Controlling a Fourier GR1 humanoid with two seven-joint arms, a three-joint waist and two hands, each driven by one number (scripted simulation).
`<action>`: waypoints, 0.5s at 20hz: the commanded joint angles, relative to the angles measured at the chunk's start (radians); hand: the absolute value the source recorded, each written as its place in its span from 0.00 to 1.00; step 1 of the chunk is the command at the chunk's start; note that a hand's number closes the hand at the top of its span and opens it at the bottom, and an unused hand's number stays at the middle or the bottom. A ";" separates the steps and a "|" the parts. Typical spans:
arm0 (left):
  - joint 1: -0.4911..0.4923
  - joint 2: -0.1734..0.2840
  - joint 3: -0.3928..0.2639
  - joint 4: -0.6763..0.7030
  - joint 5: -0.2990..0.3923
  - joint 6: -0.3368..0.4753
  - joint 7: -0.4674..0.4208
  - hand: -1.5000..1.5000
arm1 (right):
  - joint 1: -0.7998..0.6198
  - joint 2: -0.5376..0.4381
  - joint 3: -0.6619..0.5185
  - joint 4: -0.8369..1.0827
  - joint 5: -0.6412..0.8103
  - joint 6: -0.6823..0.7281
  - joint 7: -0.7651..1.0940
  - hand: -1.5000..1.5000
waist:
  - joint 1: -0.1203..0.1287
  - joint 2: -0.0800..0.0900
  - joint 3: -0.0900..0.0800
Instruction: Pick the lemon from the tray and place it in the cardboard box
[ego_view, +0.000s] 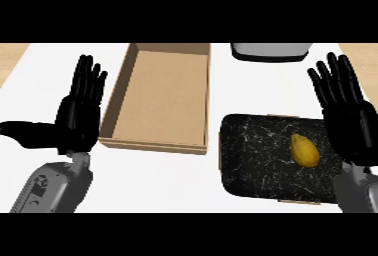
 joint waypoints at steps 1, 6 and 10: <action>0.067 0.041 0.004 0.045 -0.020 -0.057 -0.039 0.50 | 0.116 -0.011 -0.022 -0.014 0.082 0.001 -0.131 0.00 | -0.015 -0.011 0.022; 0.170 0.254 -0.046 0.159 -0.179 -0.074 0.021 0.50 | 0.270 -0.120 -0.323 0.018 0.075 0.003 -0.421 0.00 | -0.142 -0.012 0.043; 0.206 0.267 -0.080 0.170 -0.188 -0.106 0.023 0.50 | 0.354 -0.014 -0.516 0.165 0.055 -0.169 -0.550 0.00 | -0.133 0.000 0.041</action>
